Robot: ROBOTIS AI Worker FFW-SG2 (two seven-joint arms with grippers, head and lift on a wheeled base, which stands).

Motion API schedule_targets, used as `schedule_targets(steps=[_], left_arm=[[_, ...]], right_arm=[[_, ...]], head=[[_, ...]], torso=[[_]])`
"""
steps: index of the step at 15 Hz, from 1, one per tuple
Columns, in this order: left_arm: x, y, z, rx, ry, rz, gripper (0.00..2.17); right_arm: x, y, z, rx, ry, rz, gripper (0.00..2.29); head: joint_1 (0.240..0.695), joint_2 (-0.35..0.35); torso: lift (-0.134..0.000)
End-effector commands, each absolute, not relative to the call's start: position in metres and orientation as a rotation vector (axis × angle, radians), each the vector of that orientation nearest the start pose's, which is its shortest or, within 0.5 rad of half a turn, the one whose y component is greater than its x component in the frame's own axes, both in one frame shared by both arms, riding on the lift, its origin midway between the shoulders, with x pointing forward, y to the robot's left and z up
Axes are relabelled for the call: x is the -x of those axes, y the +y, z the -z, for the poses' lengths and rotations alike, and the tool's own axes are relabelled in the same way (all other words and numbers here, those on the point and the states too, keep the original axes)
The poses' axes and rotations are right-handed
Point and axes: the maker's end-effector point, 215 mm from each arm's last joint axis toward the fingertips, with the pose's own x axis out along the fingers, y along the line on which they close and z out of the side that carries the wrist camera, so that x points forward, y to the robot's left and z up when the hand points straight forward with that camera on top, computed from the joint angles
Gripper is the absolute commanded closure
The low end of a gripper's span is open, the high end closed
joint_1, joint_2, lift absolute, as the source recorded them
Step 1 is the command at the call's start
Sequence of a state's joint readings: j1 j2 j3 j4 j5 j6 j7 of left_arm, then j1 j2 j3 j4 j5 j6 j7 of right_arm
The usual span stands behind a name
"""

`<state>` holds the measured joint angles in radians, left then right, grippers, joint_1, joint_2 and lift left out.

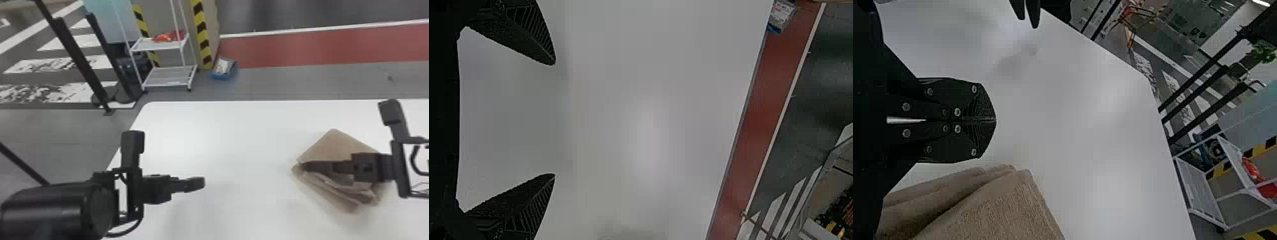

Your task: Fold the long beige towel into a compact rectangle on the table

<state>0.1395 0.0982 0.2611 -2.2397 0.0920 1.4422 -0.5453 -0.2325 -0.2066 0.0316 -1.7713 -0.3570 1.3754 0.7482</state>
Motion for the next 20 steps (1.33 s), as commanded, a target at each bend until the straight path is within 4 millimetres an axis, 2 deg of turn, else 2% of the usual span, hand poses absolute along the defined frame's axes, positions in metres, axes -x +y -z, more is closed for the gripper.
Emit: schedule_targets(steps=[1,3,5,6,8,12,15,18,20], left_arm=[[-0.418,0.248,0.419,0.279,0.849,0.302,0.08],[-0.418,0.246,0.42,0.275,0.851,0.307,0.08],[-0.418,0.243,0.42,0.275,0.852,0.313,0.08],[-0.418,0.243,0.42,0.274,0.852,0.312,0.08],[-0.418,0.246,0.421,0.273,0.854,0.307,0.08],[-0.414,0.247,0.421,0.273,0.856,0.303,0.08],[-0.413,0.248,0.422,0.277,0.857,0.301,0.08],[-0.413,0.248,0.423,0.276,0.858,0.303,0.08],[-0.414,0.248,0.423,0.277,0.856,0.304,0.08]], right_arm=[[-0.494,-0.13,0.389,-0.444,0.851,-0.785,1.54],[-0.496,-0.153,0.414,-0.443,0.883,-0.73,1.54],[-0.481,-0.157,0.44,-0.429,0.945,-0.716,1.54],[-0.475,-0.154,0.448,-0.424,0.957,-0.723,1.54],[-0.466,-0.143,0.448,-0.444,0.963,-0.76,1.54],[-0.454,-0.114,0.432,-0.445,0.944,-0.853,1.54],[-0.443,-0.095,0.437,-0.409,0.979,-0.895,1.54],[-0.426,-0.084,0.45,-0.385,1.029,-0.919,1.54],[-0.419,-0.076,0.45,-0.383,1.034,-0.948,1.54]], head=[[0.695,0.201],[0.695,0.166],[0.695,0.125],[0.695,0.117],[0.695,0.111],[0.695,0.141],[0.695,0.175],[0.695,0.197],[0.695,0.213]], torso=[[-0.124],[-0.124],[-0.124],[-0.124],[-0.124],[-0.124],[-0.124],[-0.124],[-0.124]])
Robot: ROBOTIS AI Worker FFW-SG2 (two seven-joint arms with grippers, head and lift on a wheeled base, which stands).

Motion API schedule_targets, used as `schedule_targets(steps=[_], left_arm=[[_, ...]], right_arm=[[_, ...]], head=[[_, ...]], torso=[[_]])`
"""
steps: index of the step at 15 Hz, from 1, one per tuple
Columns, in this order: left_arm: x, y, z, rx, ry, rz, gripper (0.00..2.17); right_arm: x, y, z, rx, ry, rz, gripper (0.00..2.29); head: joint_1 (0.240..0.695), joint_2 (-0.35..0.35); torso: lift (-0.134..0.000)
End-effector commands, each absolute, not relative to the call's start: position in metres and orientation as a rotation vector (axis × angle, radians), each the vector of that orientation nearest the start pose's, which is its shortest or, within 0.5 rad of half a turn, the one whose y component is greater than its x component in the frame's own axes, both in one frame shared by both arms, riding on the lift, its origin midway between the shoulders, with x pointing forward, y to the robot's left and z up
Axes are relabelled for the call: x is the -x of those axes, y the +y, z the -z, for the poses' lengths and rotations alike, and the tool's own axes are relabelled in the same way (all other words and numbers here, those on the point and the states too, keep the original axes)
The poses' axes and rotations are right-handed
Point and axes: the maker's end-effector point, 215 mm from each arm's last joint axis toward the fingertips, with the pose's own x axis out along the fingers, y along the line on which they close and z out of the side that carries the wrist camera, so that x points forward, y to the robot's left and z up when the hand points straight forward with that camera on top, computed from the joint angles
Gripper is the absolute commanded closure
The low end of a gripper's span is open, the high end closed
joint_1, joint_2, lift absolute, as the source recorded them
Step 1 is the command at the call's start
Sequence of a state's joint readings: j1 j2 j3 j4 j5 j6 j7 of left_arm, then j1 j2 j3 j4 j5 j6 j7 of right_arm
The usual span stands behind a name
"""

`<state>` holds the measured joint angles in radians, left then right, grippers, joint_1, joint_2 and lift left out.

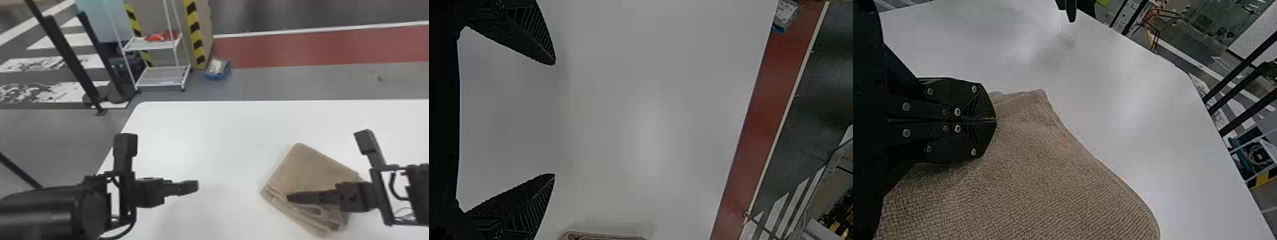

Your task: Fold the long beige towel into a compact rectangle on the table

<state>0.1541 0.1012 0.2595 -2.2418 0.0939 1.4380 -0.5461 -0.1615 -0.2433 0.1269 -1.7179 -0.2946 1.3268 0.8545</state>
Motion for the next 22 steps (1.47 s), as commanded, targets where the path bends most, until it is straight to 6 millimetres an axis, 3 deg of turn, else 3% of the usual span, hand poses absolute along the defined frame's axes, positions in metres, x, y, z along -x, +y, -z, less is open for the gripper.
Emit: schedule_targets(steps=[1,4,6,8,10,12,15,16,19,22], left_arm=[[-0.414,0.248,0.423,0.277,0.855,0.303,0.08],[-0.413,0.249,0.424,0.279,0.858,0.3,0.08],[-0.413,0.25,0.424,0.283,0.856,0.3,0.08],[-0.414,0.249,0.424,0.282,0.854,0.304,0.08],[-0.414,0.244,0.426,0.28,0.858,0.312,0.08],[-0.415,0.242,0.424,0.278,0.855,0.316,0.08],[-0.414,0.248,0.424,0.279,0.855,0.303,0.08],[-0.414,0.249,0.424,0.28,0.854,0.303,0.08],[-0.412,0.252,0.424,0.284,0.854,0.297,0.08],[-0.413,0.251,0.423,0.283,0.85,0.3,0.08]], right_arm=[[-0.421,-0.078,0.444,-0.384,1.016,-0.947,1.54],[-0.437,-0.109,0.419,-0.422,0.933,-0.896,1.54],[-0.454,-0.153,0.414,-0.427,0.893,-0.814,1.54],[-0.463,-0.184,0.428,-0.422,0.898,-0.749,1.54],[-0.47,-0.194,0.451,-0.382,0.912,-0.718,1.54],[-0.473,-0.194,0.46,-0.374,0.923,-0.712,1.54],[-0.484,-0.205,0.433,-0.44,0.838,-0.715,1.54],[-0.487,-0.208,0.41,-0.462,0.792,-0.726,1.54],[-0.468,-0.24,0.398,-0.519,0.831,-0.673,1.54],[-0.453,-0.269,0.408,-0.525,0.886,-0.613,1.54]], head=[[0.695,0.219],[0.695,0.224],[0.695,0.205],[0.695,0.144],[0.695,0.105],[0.695,0.078],[0.695,0.063],[0.695,0.062],[0.695,0.047],[0.695,0.013]], torso=[[-0.124],[-0.124],[-0.124],[-0.124],[-0.124],[-0.124],[-0.124],[-0.124],[-0.124],[-0.124]])
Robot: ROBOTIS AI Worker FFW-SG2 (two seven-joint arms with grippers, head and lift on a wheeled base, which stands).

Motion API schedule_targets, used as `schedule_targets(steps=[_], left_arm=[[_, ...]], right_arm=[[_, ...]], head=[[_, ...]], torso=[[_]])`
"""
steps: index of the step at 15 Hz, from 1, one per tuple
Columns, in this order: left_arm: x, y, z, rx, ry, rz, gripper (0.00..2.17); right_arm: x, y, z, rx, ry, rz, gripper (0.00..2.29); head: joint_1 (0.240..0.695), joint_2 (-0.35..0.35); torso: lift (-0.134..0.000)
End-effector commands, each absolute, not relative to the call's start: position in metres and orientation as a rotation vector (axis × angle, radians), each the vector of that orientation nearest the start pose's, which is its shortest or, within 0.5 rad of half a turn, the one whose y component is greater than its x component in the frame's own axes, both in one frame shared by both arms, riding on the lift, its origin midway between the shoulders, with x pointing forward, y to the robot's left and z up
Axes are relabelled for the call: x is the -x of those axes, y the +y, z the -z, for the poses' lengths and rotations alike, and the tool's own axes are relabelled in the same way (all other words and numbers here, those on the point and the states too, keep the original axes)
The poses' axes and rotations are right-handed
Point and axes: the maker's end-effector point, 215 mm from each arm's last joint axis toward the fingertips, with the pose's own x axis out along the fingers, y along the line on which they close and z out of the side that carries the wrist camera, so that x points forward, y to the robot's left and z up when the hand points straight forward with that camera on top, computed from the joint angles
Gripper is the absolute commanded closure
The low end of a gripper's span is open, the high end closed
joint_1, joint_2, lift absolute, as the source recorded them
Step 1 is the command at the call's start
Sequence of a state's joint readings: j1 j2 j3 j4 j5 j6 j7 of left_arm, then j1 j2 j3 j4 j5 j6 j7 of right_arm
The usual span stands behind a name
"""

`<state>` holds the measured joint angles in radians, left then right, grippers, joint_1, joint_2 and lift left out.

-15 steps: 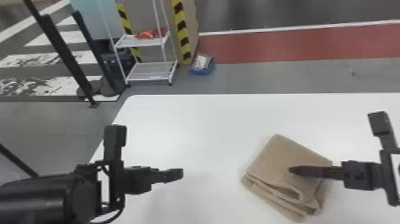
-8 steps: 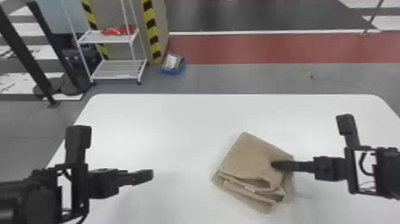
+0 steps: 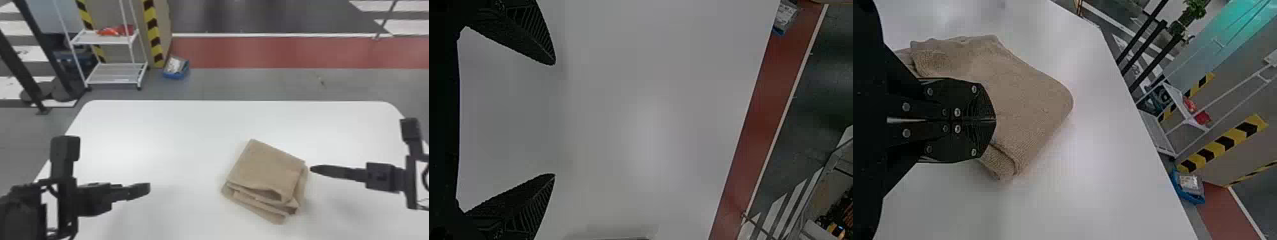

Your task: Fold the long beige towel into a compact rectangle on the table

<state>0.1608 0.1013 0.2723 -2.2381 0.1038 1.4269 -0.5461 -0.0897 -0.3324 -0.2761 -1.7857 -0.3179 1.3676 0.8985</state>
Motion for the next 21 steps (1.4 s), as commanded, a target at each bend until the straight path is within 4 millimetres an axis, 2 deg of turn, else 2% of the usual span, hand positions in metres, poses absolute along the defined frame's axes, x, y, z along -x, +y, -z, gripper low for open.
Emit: schedule_targets(steps=[1,3,6,11,14,16,17,18,20,21], left_arm=[[-0.414,0.25,0.423,0.283,0.849,0.301,0.08],[-0.414,0.247,0.423,0.281,0.851,0.307,0.08],[-0.411,0.248,0.424,0.282,0.855,0.306,0.08],[-0.403,0.257,0.425,0.289,0.856,0.293,0.08],[-0.401,0.259,0.425,0.288,0.858,0.292,0.08],[-0.399,0.26,0.424,0.288,0.856,0.289,0.08],[-0.399,0.262,0.423,0.29,0.854,0.288,0.08],[-0.4,0.265,0.42,0.293,0.845,0.283,0.08],[-0.399,0.271,0.418,0.3,0.84,0.277,0.08],[-0.399,0.272,0.42,0.302,0.843,0.276,0.08]], right_arm=[[-0.453,-0.273,0.414,-0.511,0.898,-0.595,1.54],[-0.459,-0.271,0.427,-0.482,0.929,-0.583,1.54],[-0.484,-0.26,0.448,-0.409,0.971,-0.559,1.54],[-0.537,-0.228,0.439,-0.353,0.901,-0.578,1.54],[-0.556,-0.195,0.43,-0.348,0.85,-0.62,1.54],[-0.556,-0.178,0.432,-0.343,0.853,-0.643,1.54],[-0.552,-0.178,0.436,-0.346,0.865,-0.641,1.54],[-0.545,-0.188,0.44,-0.351,0.878,-0.616,1.54],[-0.537,-0.201,0.426,-0.353,0.831,-0.594,1.54],[-0.532,-0.197,0.414,-0.349,0.792,-0.613,1.54]], head=[[0.695,0.001],[0.695,-0.019],[0.695,-0.029],[0.695,0.004],[0.695,0.032],[0.695,0.067],[0.695,0.076],[0.695,0.085],[0.695,0.094],[0.695,0.089]], torso=[[-0.124],[-0.124],[-0.124],[-0.124],[-0.124],[-0.124],[-0.124],[-0.124],[-0.124],[-0.124]])
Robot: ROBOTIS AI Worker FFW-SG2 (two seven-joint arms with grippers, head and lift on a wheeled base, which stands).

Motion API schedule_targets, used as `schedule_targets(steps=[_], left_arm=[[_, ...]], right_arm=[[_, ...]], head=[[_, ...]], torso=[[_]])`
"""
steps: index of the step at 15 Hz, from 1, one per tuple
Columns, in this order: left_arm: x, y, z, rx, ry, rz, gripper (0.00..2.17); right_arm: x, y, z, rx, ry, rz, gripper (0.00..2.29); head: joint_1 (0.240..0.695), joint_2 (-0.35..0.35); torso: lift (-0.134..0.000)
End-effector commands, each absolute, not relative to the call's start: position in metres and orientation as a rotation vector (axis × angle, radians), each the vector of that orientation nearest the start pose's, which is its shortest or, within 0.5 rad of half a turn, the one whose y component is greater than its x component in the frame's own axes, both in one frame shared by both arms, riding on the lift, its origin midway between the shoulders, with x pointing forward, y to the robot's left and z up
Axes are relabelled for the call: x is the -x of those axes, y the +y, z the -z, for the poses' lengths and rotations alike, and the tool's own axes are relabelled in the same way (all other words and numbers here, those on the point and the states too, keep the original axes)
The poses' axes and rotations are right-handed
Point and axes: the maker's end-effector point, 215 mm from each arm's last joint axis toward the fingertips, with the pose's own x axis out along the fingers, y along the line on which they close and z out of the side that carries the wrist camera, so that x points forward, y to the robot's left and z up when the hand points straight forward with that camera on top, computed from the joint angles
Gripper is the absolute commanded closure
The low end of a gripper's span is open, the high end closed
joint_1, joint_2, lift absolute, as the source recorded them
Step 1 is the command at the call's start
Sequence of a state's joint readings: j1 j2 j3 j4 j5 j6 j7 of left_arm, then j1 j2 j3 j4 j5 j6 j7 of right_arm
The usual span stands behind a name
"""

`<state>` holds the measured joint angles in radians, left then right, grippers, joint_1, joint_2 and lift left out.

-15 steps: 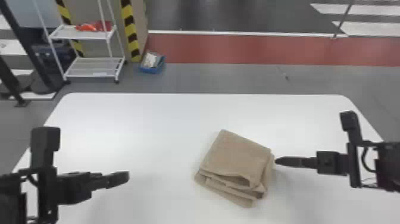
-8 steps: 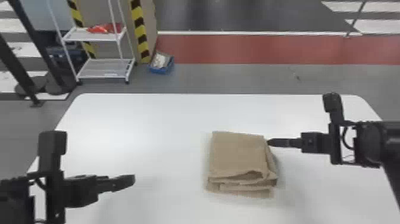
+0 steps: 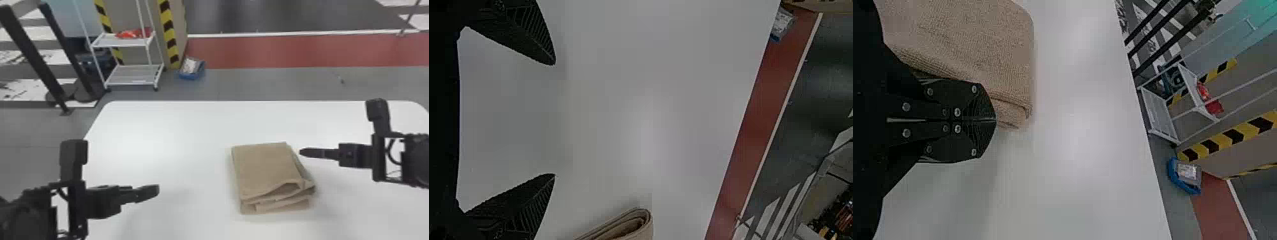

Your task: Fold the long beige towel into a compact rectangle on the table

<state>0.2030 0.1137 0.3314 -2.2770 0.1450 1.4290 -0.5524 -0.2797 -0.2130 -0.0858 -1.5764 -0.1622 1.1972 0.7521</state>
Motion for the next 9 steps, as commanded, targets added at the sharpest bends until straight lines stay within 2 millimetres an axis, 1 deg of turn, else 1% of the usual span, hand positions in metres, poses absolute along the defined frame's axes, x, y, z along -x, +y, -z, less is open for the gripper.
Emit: schedule_targets(steps=[1,2,3,5,6,7,9], left_arm=[[-0.4,0.27,0.42,0.3,0.844,0.281,0.08],[-0.401,0.267,0.42,0.298,0.844,0.286,0.08],[-0.401,0.264,0.42,0.297,0.844,0.291,0.08],[-0.402,0.264,0.42,0.297,0.843,0.289,0.08],[-0.402,0.266,0.421,0.297,0.845,0.286,0.08],[-0.402,0.267,0.422,0.299,0.847,0.283,0.08],[-0.401,0.271,0.423,0.3,0.845,0.277,0.08]], right_arm=[[-0.527,-0.185,0.402,-0.332,0.753,-0.646,1.54],[-0.52,-0.172,0.397,-0.326,0.742,-0.68,1.54],[-0.512,-0.152,0.395,-0.314,0.745,-0.73,1.54],[-0.492,-0.121,0.406,-0.294,0.778,-0.803,1.54],[-0.483,-0.111,0.412,-0.273,0.798,-0.823,1.54],[-0.473,-0.107,0.42,-0.265,0.823,-0.838,1.54],[-0.455,-0.106,0.429,-0.265,0.85,-0.854,1.54]], head=[[0.695,0.087],[0.695,0.087],[0.695,0.093],[0.695,0.126],[0.695,0.141],[0.695,0.16],[0.695,0.198]], torso=[[-0.124],[-0.124],[-0.124],[-0.124],[-0.124],[-0.124],[-0.124]])
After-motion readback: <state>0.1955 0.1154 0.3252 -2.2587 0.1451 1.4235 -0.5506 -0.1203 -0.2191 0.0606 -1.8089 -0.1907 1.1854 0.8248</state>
